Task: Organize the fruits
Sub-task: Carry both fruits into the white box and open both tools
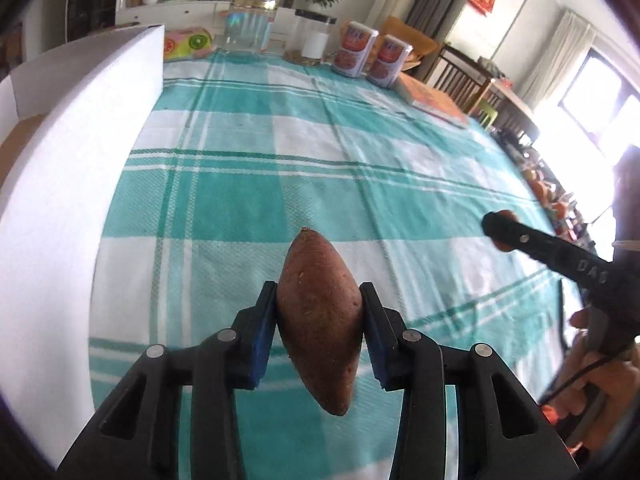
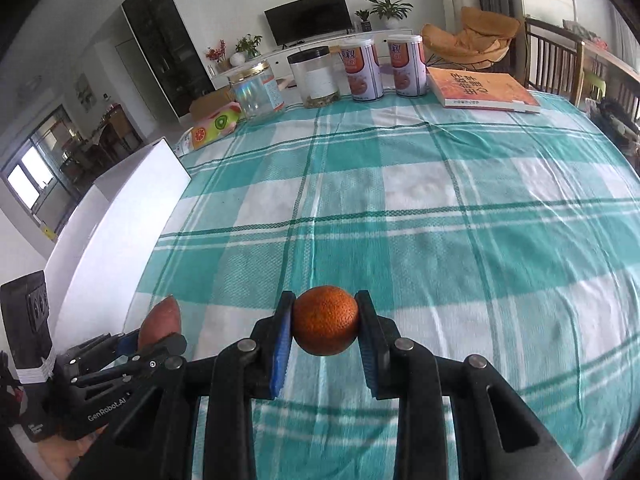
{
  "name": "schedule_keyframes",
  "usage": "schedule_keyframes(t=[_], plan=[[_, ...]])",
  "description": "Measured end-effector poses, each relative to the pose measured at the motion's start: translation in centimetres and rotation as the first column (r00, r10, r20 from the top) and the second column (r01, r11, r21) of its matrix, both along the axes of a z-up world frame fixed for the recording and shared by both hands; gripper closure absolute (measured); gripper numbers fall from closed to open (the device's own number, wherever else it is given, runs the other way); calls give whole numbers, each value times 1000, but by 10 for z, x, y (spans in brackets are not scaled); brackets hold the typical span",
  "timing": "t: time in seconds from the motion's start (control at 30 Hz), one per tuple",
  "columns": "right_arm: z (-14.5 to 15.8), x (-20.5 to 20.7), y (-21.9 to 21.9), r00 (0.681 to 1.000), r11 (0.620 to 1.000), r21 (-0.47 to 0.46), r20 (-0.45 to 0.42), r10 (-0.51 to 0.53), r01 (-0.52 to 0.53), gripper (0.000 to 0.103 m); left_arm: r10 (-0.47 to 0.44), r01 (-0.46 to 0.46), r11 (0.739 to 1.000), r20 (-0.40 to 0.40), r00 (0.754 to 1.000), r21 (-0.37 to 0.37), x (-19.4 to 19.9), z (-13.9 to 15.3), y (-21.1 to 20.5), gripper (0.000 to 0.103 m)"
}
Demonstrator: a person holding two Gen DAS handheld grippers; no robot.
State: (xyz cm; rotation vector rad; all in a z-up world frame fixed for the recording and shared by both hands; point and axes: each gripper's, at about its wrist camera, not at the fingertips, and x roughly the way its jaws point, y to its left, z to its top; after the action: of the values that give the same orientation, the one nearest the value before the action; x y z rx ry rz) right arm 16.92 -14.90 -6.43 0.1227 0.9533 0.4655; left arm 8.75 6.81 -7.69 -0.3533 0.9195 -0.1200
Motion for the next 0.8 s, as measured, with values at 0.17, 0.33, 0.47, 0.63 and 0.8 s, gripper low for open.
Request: schedule_keyframes(t=[0.17,0.33,0.47,0.63,0.8], plan=[[48,-39,42,995,990,94,25,101,-103,73,-78,88,980,63,995,-177,-66,69,22,61],[92,-75,131,957,939,182,61,284,-290,73,27,-3,982,125,992,-186,-121,120,90,61],[99,-97,212,904,887,178,52,424,-426,73,203,-195,978,104,974,-76,-130,117,154,61],[75,-117,292,852,850,68,-7,524,-522,73,337,-335,939,-14,941,81,-117,67,207,61],[52,-122,326,842,843,5,-29,538,-538,72,374,-360,913,-43,926,194,-121,44,218,49]])
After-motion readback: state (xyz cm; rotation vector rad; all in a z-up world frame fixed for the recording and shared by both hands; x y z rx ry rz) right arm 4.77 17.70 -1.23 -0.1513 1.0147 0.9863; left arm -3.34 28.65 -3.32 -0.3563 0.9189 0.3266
